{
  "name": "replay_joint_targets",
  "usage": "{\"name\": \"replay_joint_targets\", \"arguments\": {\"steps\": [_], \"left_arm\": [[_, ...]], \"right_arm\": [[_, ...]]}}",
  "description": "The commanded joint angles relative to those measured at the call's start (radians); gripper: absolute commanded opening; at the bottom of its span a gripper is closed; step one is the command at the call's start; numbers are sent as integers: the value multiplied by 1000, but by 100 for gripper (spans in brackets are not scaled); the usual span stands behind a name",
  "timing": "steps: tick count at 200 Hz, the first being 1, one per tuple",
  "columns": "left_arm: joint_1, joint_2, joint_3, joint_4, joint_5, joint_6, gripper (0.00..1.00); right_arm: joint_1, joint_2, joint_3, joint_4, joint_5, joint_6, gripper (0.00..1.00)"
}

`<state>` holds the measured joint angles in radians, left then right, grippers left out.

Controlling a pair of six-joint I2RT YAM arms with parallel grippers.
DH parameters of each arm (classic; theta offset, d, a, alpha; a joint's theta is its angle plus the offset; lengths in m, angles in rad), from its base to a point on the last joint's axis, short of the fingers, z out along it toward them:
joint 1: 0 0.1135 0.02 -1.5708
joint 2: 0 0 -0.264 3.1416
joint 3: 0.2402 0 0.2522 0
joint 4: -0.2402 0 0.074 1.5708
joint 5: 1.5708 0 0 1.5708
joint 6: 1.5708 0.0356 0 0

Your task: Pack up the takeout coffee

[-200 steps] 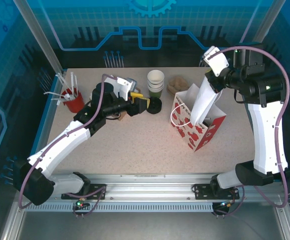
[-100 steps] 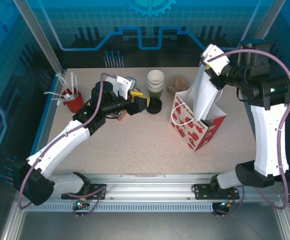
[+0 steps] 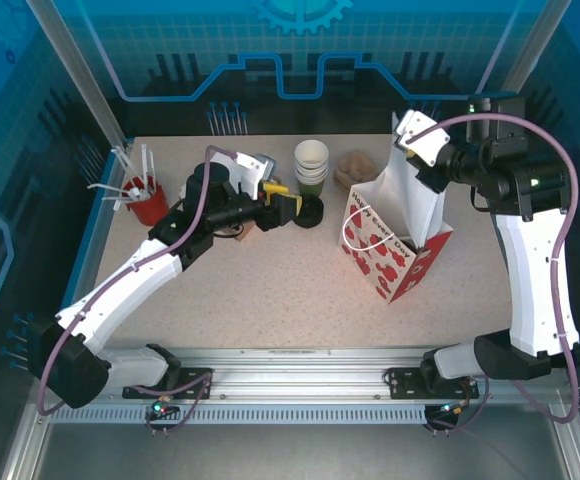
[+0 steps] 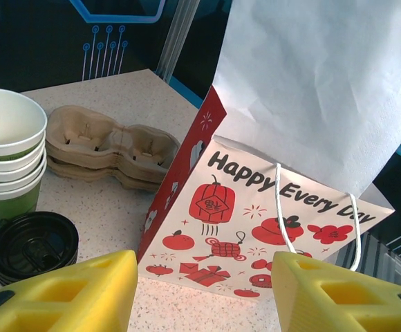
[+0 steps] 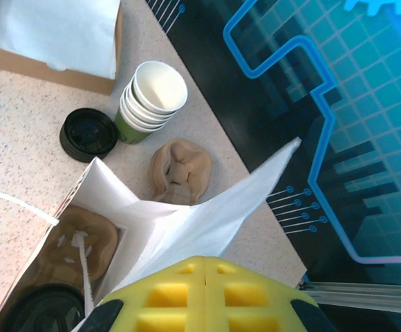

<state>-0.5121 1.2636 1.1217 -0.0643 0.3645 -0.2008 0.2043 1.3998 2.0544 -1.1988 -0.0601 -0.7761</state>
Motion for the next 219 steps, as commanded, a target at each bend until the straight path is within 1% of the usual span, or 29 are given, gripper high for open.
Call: {"name": "replay_joint_targets", "arguments": {"steps": [1, 34, 76, 106, 137, 155, 169, 196, 205, 219], "left_arm": [[-9, 5, 29, 3, 12, 13, 56], [-8, 8, 20, 10, 13, 12, 56], [-10, 9, 4, 24, 16, 4, 56], [-10, 7, -8, 25, 16, 1, 56], [-11, 7, -22, 30, 14, 1, 56], [-10, 8, -30, 36, 12, 1, 56], [-11, 8, -35, 39, 12, 0, 56], [-10, 5, -46, 35, 5, 3, 56], [-10, 4, -49, 35, 2, 5, 56], [-9, 4, -55, 34, -2, 8, 56]], "right_arm": [[12, -24, -35, 35, -24, 0, 0], [12, -89, -165, 104, -56, 89, 0], [13, -172, -379, 208, -96, 232, 0], [12, -218, -505, 235, -69, 342, 1], [11, -275, -589, 242, -11, 402, 4], [10, -290, -604, 240, 13, 442, 12], [12, -291, -602, 234, 9, 474, 22], [18, -259, -555, 185, -62, 567, 37], [21, -240, -539, 165, -89, 592, 41], [29, -216, -533, 163, -115, 613, 44]]}}
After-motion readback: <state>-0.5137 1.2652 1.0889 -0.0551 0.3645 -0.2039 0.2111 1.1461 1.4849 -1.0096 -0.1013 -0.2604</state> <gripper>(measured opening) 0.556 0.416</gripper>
